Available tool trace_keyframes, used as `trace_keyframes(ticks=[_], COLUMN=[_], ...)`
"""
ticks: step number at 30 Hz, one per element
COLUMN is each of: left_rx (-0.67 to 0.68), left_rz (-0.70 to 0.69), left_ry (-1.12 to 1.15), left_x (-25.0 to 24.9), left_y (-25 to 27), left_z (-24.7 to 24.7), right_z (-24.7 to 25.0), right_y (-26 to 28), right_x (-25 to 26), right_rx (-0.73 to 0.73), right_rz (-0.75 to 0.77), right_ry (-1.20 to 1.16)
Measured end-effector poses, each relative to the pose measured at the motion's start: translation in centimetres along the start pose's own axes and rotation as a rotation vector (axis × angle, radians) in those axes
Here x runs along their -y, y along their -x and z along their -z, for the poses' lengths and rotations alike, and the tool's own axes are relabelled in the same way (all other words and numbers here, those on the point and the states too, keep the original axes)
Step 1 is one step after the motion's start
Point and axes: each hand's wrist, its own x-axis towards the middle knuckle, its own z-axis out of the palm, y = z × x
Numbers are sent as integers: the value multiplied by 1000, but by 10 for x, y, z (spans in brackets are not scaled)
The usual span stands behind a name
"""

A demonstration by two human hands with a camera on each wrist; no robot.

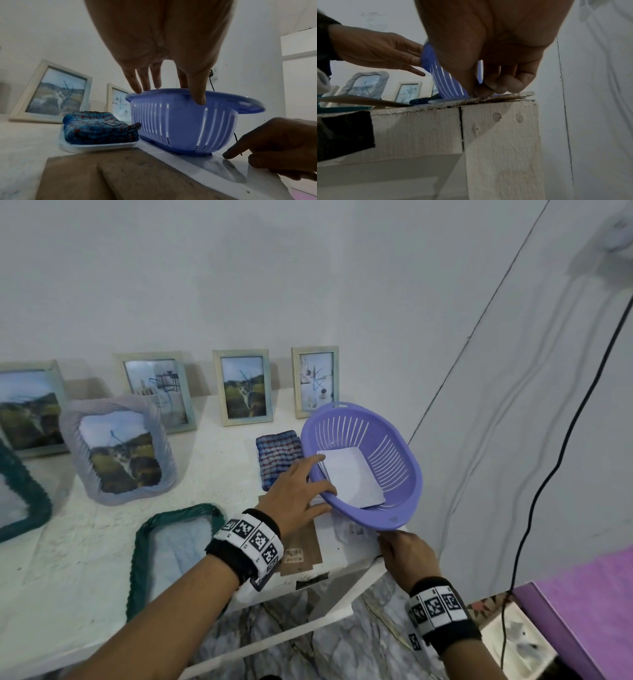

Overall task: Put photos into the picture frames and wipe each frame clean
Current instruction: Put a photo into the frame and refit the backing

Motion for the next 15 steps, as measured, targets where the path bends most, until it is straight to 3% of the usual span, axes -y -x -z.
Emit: trace_keyframes(ticks=[5,9,12,15], left_rx=[17,16,16,26], left_rz=[35,113,185,222], left_ry=[28,104,144,173], left_x=[-1,-3,-5,-6], left_y=[6,11,14,17], left_z=[-4,-1,-1,-4], right_z=[14,75,135,171], right_y=[12,1,-23,-62], right_x=[-18,-42,-24,18], right_rx=[-90,-330,-406,-282], right_rz=[-15,-131,-41,163], right_ry=[-182,-167,-34,173])
